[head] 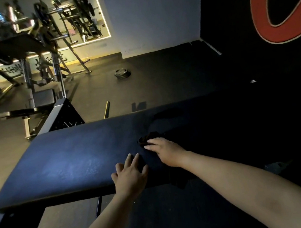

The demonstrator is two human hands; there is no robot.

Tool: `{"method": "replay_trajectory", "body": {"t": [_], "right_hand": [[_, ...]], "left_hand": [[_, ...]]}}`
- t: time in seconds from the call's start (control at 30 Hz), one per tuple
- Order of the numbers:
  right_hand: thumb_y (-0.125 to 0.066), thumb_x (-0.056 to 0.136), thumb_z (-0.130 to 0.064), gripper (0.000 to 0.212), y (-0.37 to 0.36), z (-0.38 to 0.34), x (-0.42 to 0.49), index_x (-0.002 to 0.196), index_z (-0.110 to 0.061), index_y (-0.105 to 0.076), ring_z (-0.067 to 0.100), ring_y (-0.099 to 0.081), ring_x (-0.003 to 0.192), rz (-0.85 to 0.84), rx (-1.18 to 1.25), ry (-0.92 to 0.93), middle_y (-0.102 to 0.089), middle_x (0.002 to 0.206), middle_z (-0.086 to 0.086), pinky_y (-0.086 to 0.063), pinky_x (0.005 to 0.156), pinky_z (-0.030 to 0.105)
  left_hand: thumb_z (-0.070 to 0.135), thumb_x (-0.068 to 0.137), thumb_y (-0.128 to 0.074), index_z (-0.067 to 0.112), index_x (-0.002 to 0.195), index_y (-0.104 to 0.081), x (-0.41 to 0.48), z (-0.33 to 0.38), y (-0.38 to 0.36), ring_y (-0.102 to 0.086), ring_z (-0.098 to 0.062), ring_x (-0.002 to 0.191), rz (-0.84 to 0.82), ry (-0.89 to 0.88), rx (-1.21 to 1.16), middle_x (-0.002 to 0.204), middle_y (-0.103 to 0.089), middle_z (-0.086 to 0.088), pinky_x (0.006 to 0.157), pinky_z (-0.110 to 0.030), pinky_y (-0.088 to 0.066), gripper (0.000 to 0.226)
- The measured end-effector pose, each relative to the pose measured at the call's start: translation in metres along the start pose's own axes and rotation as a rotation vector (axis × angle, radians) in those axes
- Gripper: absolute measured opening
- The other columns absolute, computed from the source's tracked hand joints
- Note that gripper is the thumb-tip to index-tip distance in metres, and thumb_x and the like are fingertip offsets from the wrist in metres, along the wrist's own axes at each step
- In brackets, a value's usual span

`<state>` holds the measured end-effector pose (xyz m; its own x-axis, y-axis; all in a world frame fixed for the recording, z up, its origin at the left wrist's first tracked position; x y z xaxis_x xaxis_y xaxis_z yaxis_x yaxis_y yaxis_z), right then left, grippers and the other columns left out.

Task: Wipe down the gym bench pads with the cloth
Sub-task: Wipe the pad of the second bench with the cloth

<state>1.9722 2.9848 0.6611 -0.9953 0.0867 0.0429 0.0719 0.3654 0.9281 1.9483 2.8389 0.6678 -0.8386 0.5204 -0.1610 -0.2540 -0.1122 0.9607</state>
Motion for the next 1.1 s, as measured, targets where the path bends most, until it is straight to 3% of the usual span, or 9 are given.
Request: {"method": "replay_trajectory", "body": {"t": [0.13, 0.27, 0.37, 0.5, 0.6, 0.73, 0.97, 1.1], "right_hand": [[-0.039, 0.1, -0.004, 0.054, 0.011, 0.032, 0.033, 0.149, -0.025, -0.041, 0.025, -0.018, 0.149, 0.004, 0.023, -0.004, -0.024, 0.161, -0.001, -0.017, 0.121, 0.036], [-0.028, 0.105, -0.021, 0.044, 0.03, 0.079, 0.064, 0.147, -0.025, -0.042, 0.027, -0.02, 0.148, 0.085, 0.02, -0.133, -0.025, 0.16, 0.002, -0.02, 0.118, 0.035], [-0.032, 0.101, -0.01, 0.045, 0.038, 0.08, 0.067, 0.144, -0.018, -0.044, 0.028, -0.029, 0.139, 0.148, 0.053, -0.183, -0.033, 0.153, 0.004, -0.03, 0.114, 0.039], [-0.04, 0.094, -0.005, 0.045, 0.034, 0.033, 0.045, 0.135, -0.013, -0.054, 0.03, -0.048, 0.122, 0.177, 0.159, 0.039, -0.055, 0.13, 0.008, -0.039, 0.106, 0.039], [-0.043, 0.091, -0.012, 0.039, 0.028, -0.007, 0.011, 0.123, -0.012, -0.064, 0.029, -0.056, 0.113, 0.127, 0.2, 0.235, -0.063, 0.12, 0.008, -0.045, 0.102, 0.043], [-0.05, 0.09, -0.017, 0.04, 0.022, -0.044, -0.032, 0.129, -0.016, -0.061, 0.024, -0.048, 0.125, 0.014, 0.147, 0.454, -0.056, 0.131, 0.004, -0.042, 0.104, 0.037], [-0.05, 0.095, -0.009, 0.04, 0.015, -0.029, 0.002, 0.134, -0.013, -0.058, 0.021, -0.031, 0.139, -0.033, 0.014, 0.42, -0.043, 0.147, 0.002, -0.04, 0.109, 0.039], [-0.049, 0.097, -0.009, 0.04, 0.023, -0.001, 0.047, 0.136, -0.014, -0.058, 0.022, -0.03, 0.14, -0.042, 0.013, 0.396, -0.042, 0.149, 0.001, -0.035, 0.113, 0.039]], "left_hand": [[0.063, 0.096, -0.035, 0.048, 0.153, -0.02, -0.003, -0.005, -0.001, -0.022, -0.024, 0.14, 0.021, 0.064, 0.003, 0.166, -0.014, 0.016, 0.105, -0.044, -0.023, 0.061], [0.064, 0.096, -0.034, 0.05, 0.154, -0.018, -0.004, -0.004, -0.001, -0.022, -0.021, 0.138, 0.061, 0.102, -0.006, 0.166, -0.013, 0.017, 0.105, -0.042, -0.022, 0.062], [0.064, 0.095, -0.035, 0.05, 0.154, -0.018, -0.003, -0.005, -0.003, -0.02, -0.02, 0.138, 0.07, 0.149, -0.02, 0.166, -0.013, 0.017, 0.107, -0.042, -0.021, 0.062], [0.06, 0.095, -0.038, 0.05, 0.153, -0.019, -0.006, -0.001, -0.004, -0.018, -0.021, 0.14, 0.075, 0.203, -0.049, 0.167, -0.011, 0.015, 0.108, -0.042, -0.018, 0.062], [0.057, 0.095, -0.041, 0.047, 0.153, -0.023, -0.007, 0.004, -0.001, -0.019, -0.022, 0.141, 0.087, 0.236, -0.061, 0.166, -0.013, 0.015, 0.108, -0.043, -0.018, 0.062], [0.053, 0.096, -0.038, 0.041, 0.15, -0.03, -0.007, 0.008, 0.003, -0.021, -0.026, 0.139, 0.117, 0.232, -0.096, 0.164, -0.021, 0.011, 0.109, -0.045, -0.019, 0.056], [0.055, 0.094, -0.038, 0.031, 0.153, -0.029, 0.001, 0.022, 0.006, -0.025, -0.027, 0.138, 0.118, 0.274, -0.072, 0.158, -0.03, 0.003, 0.11, -0.044, -0.02, 0.064], [0.054, 0.096, -0.038, 0.039, 0.158, -0.018, 0.026, 0.031, 0.001, -0.015, -0.025, 0.145, 0.058, 0.293, -0.085, 0.167, -0.013, 0.008, 0.112, -0.046, -0.018, 0.067]]}}
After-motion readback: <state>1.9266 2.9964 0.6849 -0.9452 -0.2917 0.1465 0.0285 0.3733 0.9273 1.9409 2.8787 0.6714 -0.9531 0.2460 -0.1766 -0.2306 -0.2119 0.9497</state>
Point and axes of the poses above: each hand's wrist, its own x-axis towards the middle knuckle, its own y-axis out of the back of the hand, z = x × y, the point moved 10 cm from there along x, towards the middle knuckle
